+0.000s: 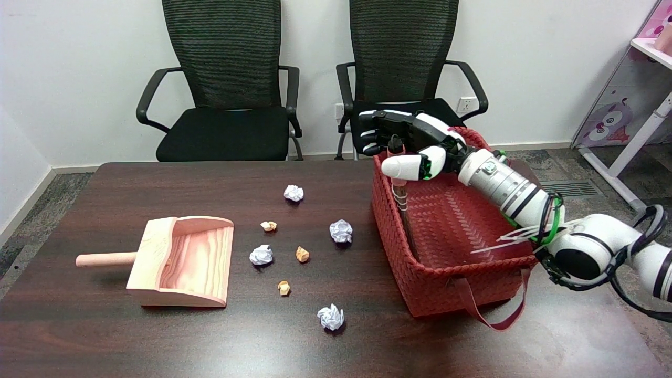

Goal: Pick up the broom by its handle.

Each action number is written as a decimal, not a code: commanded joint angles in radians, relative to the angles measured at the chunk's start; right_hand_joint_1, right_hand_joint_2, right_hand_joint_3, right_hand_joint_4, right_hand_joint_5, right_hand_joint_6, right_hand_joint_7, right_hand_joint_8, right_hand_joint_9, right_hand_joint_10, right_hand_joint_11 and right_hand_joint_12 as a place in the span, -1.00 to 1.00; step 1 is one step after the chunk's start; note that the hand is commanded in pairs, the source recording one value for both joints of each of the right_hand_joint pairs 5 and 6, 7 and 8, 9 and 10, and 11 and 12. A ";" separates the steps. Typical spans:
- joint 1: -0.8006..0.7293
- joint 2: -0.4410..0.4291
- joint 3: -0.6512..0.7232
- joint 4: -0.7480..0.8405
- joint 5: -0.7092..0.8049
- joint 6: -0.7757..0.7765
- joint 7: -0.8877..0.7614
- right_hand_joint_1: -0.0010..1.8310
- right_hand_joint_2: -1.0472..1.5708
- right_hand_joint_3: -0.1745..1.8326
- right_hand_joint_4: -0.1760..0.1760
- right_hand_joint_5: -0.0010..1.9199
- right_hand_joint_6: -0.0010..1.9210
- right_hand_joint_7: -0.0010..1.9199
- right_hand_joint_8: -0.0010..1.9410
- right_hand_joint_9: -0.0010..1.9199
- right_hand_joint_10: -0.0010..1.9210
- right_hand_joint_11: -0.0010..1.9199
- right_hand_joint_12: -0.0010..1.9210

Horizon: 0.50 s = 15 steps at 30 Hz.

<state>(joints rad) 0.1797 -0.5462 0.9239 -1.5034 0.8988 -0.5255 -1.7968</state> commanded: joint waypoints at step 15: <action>0.020 -0.064 -0.079 0.069 0.002 -0.080 0.008 0.04 -0.21 0.08 -0.83 -0.65 -0.65 -0.65 -0.65 -0.52 -0.52 -0.38 -0.38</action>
<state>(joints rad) 0.1976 -0.5913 0.8723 -1.4578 0.8994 -0.5770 -1.7912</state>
